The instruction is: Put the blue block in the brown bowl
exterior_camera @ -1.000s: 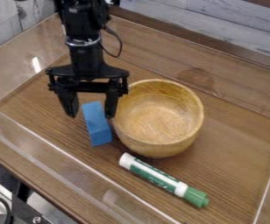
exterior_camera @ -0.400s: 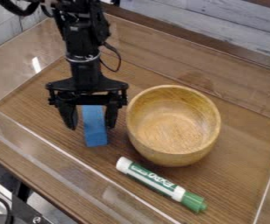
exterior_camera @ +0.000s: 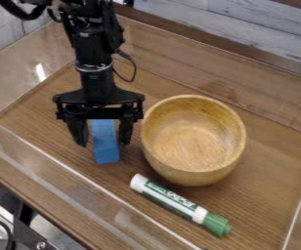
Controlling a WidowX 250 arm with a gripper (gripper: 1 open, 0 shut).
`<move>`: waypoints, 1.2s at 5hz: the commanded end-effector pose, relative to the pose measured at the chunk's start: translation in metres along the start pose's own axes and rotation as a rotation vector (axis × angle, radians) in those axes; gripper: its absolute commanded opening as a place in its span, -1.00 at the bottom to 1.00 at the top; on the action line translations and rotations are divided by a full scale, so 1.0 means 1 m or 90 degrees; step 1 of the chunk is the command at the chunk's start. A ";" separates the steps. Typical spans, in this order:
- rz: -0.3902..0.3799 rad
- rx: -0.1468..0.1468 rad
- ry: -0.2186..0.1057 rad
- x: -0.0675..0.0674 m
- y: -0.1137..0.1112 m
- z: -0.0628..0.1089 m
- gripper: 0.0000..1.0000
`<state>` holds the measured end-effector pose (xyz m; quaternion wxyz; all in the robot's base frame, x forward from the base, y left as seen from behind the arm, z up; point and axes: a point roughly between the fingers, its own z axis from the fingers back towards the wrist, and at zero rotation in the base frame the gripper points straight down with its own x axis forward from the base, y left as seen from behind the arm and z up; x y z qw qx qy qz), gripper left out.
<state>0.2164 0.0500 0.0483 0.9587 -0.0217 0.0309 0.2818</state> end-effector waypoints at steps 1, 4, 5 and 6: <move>0.003 -0.012 -0.027 0.009 -0.002 0.010 1.00; 0.007 -0.019 -0.035 0.017 0.000 0.012 1.00; 0.009 -0.021 -0.037 0.018 0.001 0.013 1.00; 0.011 -0.024 -0.037 0.018 0.001 0.007 1.00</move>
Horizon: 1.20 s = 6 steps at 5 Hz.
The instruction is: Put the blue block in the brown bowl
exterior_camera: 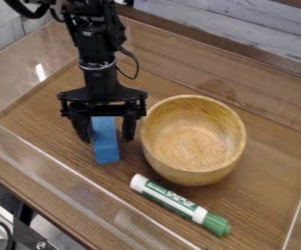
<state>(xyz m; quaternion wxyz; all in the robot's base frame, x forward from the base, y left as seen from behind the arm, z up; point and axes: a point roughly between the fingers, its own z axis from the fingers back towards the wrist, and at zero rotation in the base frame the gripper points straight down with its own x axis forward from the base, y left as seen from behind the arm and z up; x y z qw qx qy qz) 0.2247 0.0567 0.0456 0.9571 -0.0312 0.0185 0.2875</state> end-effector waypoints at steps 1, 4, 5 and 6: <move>0.004 -0.011 -0.025 0.009 -0.001 0.006 -1.00; -0.027 0.000 -0.023 0.009 -0.003 0.024 -1.00; -0.035 -0.002 -0.023 0.009 -0.005 0.032 -1.00; -0.048 -0.009 -0.025 0.010 -0.010 0.051 -1.00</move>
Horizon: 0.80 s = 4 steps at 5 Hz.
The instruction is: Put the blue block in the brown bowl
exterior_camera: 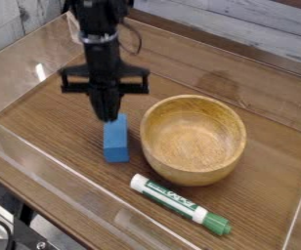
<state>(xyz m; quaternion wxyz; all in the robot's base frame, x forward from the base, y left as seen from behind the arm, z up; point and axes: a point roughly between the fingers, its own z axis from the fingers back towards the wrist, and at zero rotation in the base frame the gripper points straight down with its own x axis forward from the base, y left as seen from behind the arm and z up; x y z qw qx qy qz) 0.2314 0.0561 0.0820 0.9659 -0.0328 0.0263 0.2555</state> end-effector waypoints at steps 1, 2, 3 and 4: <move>-0.026 -0.017 -0.040 0.006 -0.009 0.044 -1.00; -0.039 -0.028 -0.045 0.006 -0.011 0.062 -1.00; -0.043 -0.035 -0.048 0.005 -0.011 0.051 1.00; -0.048 -0.040 -0.051 0.004 -0.011 0.043 1.00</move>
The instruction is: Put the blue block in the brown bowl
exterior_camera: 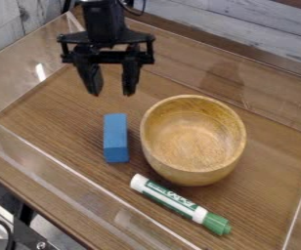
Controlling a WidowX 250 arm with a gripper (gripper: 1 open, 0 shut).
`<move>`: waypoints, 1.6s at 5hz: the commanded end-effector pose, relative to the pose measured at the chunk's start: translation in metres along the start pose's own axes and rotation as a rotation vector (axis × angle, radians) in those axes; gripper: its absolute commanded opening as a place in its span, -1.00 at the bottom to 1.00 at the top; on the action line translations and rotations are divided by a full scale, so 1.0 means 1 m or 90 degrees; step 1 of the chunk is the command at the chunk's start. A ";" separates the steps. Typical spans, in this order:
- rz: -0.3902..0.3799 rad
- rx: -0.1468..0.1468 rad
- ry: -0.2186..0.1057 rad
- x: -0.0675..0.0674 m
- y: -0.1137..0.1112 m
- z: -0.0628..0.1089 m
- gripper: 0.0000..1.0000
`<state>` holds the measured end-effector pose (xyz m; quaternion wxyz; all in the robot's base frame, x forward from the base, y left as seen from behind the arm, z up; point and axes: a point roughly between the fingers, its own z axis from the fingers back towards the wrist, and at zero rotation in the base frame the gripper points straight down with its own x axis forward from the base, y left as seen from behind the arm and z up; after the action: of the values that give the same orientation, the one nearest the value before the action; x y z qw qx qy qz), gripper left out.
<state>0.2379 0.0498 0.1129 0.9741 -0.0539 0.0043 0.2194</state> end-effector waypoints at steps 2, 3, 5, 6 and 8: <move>-0.007 -0.012 -0.036 0.001 -0.001 -0.002 1.00; -0.005 -0.015 -0.041 0.000 0.000 -0.011 1.00; -0.003 -0.018 -0.047 -0.002 0.001 -0.025 1.00; -0.002 -0.019 -0.050 -0.002 0.002 -0.032 1.00; -0.001 -0.021 -0.055 -0.002 0.002 -0.045 1.00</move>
<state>0.2313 0.0451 0.0621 0.9729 -0.0609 -0.0268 0.2213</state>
